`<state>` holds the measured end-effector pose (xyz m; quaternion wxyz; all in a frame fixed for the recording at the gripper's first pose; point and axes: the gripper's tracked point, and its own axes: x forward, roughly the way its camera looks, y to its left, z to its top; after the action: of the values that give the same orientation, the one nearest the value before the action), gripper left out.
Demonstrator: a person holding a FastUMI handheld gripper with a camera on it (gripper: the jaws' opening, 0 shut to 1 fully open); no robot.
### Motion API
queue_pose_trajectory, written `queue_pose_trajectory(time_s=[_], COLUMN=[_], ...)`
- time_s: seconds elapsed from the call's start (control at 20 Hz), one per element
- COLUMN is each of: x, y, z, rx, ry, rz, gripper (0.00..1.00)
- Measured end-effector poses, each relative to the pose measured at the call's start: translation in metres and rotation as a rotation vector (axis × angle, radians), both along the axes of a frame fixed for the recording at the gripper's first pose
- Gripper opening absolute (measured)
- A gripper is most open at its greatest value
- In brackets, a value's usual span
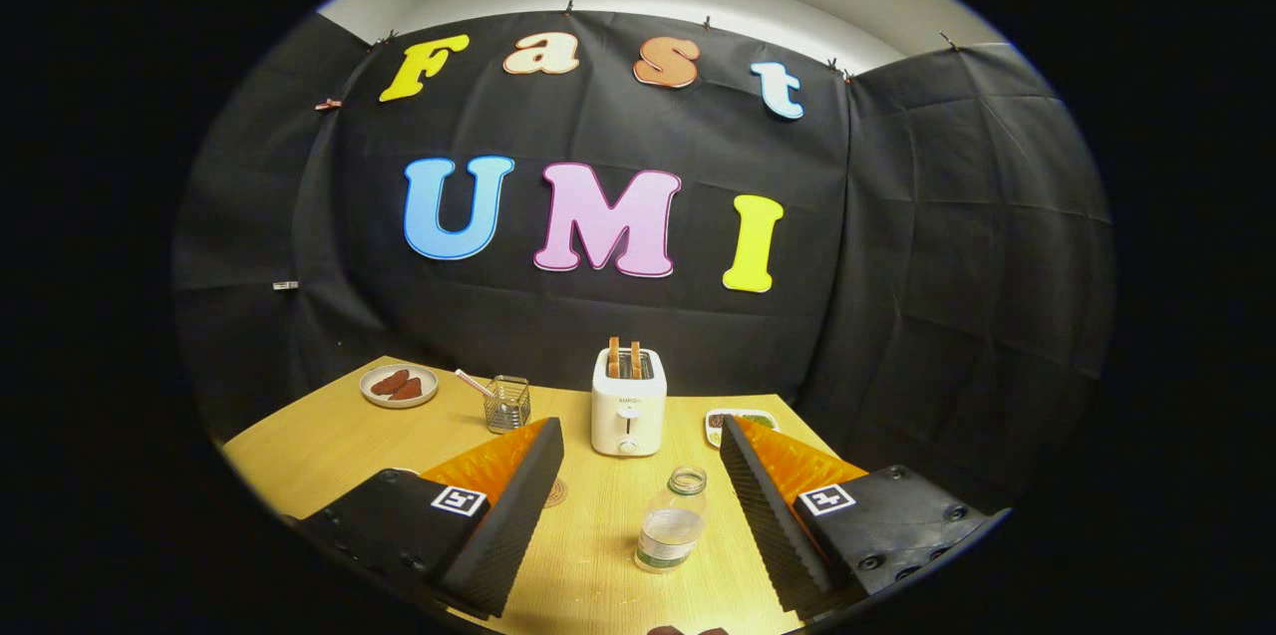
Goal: Take the bottle from table, then pour the juice into the cup, finally place the bottle on the coaster
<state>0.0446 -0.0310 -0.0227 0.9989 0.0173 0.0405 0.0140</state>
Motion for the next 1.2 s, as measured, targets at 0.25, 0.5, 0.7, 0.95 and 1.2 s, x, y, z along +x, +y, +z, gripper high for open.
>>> queue_pose_trajectory(time_s=[0.25,0.5,0.7,0.95,1.2], x=[0.016,0.04,0.056,0.064,0.067], y=[-0.014,-0.024,-0.03,-0.033,-0.03], z=[-0.025,-0.046,-0.073,-0.109,-0.143], rx=[0.013,0.011,0.012,0.026,0.041], ry=[0.03,0.044,0.067,0.105,0.138], rz=[0.019,0.038,0.055,0.087,0.122], gripper=[0.97,0.97,0.97,0.98,0.98])
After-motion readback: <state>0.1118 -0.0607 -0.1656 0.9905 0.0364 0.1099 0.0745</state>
